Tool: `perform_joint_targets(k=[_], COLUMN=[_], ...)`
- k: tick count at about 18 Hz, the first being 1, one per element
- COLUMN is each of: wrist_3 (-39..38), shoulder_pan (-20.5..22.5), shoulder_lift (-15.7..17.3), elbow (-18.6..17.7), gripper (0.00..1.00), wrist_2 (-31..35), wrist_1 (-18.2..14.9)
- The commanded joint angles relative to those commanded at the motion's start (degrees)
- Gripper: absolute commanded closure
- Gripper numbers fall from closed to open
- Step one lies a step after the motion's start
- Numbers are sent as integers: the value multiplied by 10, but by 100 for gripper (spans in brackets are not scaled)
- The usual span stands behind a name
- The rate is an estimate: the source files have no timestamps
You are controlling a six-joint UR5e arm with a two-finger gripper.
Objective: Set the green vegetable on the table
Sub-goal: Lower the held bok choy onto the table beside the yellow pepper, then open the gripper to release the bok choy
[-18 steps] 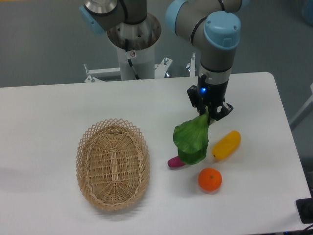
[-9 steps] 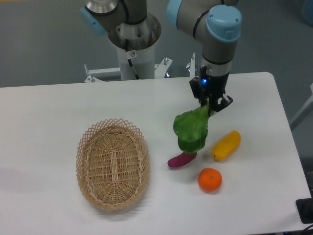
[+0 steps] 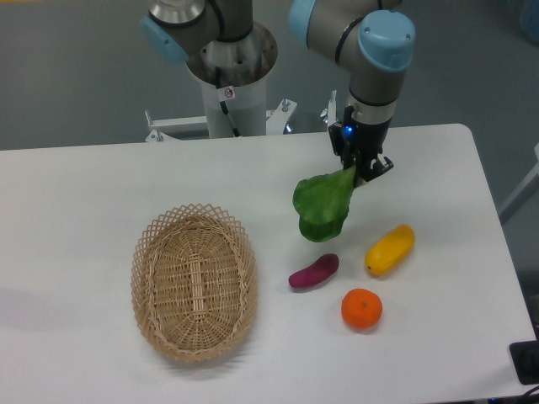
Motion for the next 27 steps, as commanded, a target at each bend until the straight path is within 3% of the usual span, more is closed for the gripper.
perform_joint_targets(k=[3, 8, 21, 22, 24, 25, 27], wrist_3=[34, 23, 20, 20, 20, 19, 19], shoulder_pan=[5, 0, -1, -1, -1, 0, 0], shoulder_lift=[-24, -69, -82, -82, -81, -81, -75], elbow=[-3, -35, -53, -52, -47, -47, -39], gripper=[67, 67, 59, 51, 15, 2, 0], wrist_2=[1, 2, 2, 2, 1, 1, 1], wrist_1=[3, 96, 99, 100, 101, 106, 111])
